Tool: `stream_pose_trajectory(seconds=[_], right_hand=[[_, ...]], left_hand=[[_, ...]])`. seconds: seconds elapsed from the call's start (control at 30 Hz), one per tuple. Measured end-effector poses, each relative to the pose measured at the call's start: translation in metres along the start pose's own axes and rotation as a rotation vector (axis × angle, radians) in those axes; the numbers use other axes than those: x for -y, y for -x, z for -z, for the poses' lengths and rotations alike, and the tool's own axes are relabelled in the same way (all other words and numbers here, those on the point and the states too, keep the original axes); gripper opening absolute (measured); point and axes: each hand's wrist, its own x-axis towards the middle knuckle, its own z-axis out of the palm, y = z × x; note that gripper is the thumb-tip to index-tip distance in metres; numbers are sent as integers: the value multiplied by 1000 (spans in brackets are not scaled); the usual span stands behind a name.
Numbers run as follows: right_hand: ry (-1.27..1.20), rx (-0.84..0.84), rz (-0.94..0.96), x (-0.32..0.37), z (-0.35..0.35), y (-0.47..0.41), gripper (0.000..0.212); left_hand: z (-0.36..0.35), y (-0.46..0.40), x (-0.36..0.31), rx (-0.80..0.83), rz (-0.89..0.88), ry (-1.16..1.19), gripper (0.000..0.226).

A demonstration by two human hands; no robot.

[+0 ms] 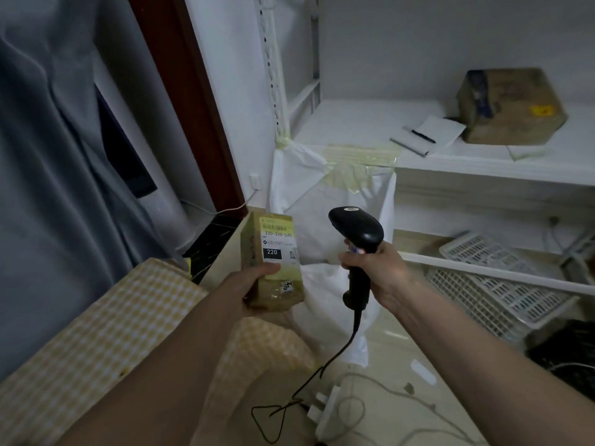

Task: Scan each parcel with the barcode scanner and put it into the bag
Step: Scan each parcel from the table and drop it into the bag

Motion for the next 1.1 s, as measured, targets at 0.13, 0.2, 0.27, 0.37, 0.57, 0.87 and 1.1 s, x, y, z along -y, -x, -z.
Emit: stream_pose_trajectory(seconds=[0.13,0.2,0.27,0.37,0.57,0.87,1.1], right_hand=[[-61,5,-22,22,7,-47,28],[-61,2,-44,27,12,-69,29],[-66,5,-67,30,14,-90,29],[-59,25,-110,37,10,-125,32],[-32,84,-129,60,-9,-208,30],[26,100,-312,51,-1,-346,28],[31,30,-467,16,34,-409,24]], left_hand=[[-23,-34,-37,12,11,31,35],[-35,-47,-51,13,21,49,21],[-45,-59,-63,17,33,65,18],[-55,-79,-79,39,65,31,19],[-72,-132,-119,16,55,37,22],[-128,-248,-155,-49,124,-124,88],[-160,-360,-78,-159,262,-235,133]])
